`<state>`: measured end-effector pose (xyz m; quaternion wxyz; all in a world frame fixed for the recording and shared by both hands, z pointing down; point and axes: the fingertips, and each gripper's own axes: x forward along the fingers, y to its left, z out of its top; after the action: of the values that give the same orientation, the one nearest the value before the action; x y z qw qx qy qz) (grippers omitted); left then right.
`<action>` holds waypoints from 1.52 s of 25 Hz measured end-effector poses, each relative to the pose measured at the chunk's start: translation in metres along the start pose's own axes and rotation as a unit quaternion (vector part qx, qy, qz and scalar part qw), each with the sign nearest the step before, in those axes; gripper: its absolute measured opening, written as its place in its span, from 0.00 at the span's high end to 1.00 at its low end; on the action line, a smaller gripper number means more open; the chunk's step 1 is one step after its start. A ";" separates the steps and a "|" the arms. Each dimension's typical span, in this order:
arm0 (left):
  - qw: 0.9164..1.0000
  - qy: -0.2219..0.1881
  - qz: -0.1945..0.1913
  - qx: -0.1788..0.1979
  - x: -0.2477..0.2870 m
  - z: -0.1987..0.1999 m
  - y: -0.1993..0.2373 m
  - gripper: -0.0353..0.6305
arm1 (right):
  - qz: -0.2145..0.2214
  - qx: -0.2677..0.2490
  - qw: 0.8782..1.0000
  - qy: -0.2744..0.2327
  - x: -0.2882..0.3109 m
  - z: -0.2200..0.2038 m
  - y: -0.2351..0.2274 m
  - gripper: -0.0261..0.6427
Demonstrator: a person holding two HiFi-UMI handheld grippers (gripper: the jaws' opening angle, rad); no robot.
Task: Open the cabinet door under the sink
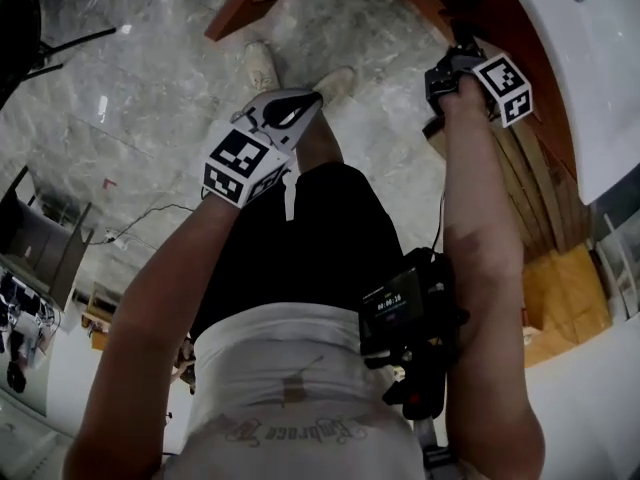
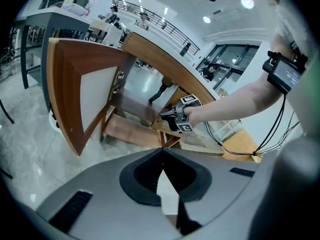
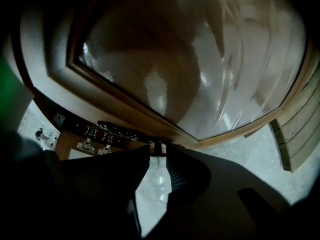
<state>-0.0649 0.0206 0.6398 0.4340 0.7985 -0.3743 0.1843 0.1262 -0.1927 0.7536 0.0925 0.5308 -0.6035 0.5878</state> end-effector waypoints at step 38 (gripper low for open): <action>0.996 0.029 -0.073 0.053 -0.002 -0.011 -0.012 0.93 | 0.031 -0.185 0.982 0.013 -0.050 -0.057 -0.004 0.83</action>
<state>-0.0566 0.0351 0.6377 0.4137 0.8399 -0.2924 0.1949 0.1209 -0.1191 0.7355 0.1788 0.4774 -0.7169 0.4756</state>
